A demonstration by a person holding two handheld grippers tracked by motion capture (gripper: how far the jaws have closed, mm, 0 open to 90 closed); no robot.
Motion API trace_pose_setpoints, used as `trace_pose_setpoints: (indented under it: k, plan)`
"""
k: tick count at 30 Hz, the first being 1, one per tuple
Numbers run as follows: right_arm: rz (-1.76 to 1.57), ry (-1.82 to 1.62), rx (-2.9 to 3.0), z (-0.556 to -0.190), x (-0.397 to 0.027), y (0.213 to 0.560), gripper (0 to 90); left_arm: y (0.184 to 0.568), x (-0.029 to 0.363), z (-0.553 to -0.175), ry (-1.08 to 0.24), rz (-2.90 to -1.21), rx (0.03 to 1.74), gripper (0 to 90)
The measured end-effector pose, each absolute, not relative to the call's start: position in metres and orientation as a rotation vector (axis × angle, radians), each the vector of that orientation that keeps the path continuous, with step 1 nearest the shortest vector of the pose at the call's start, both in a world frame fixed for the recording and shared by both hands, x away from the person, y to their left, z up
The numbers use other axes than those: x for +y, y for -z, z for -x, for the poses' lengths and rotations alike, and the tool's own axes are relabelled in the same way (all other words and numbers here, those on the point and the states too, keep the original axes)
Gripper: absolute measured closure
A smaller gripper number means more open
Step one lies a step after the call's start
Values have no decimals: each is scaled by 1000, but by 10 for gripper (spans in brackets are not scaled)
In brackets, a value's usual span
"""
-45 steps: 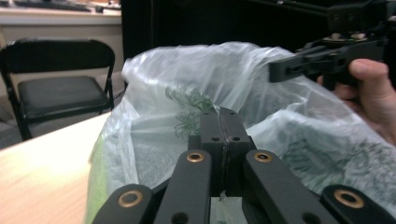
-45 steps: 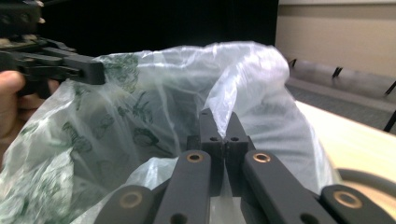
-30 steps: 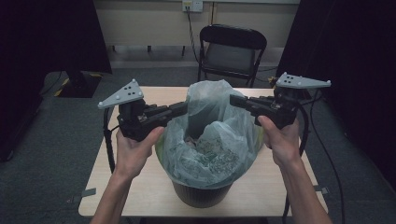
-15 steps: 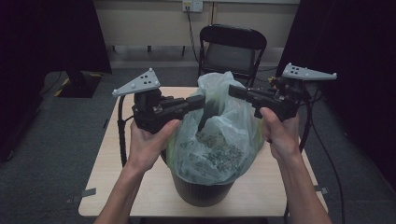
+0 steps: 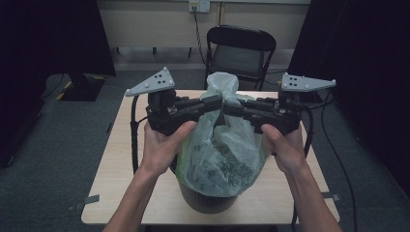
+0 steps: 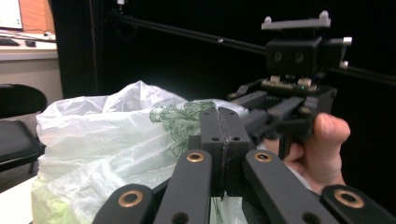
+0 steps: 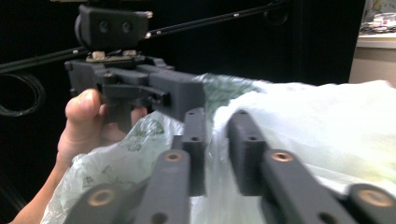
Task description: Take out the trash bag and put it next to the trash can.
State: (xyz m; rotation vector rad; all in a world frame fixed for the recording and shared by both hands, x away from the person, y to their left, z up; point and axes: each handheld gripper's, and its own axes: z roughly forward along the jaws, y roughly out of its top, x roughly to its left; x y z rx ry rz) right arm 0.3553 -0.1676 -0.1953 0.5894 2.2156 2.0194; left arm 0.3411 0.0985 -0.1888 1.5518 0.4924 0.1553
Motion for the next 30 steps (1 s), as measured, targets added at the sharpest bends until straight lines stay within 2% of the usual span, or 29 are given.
trace_pose_setpoints:
  k: [7,13,17,22,28,29,30]
  plan:
    - [-581,-1992,2252,-353,-162,199,581,188,96,-342,-142,-1542,476,900]
    - [-564,-1977,2300,-356,-152,203,573,190,88,-344,-137,-1547,463,900]
    - [-573,-1976,2306,-357,-149,204,664,191,86,-346,-131,-1552,454,900]
    - [-578,-1991,2293,-357,-150,204,888,193,85,-347,-120,-1537,452,890]
    - [-606,-1989,2271,-356,-150,203,899,191,89,-343,-147,-1517,459,491]
    - [-602,-2001,2261,-356,-150,202,900,190,91,-342,-154,-1518,455,435]
    - [-600,-2009,2259,-355,-151,201,900,191,92,-339,-171,-1515,444,421]
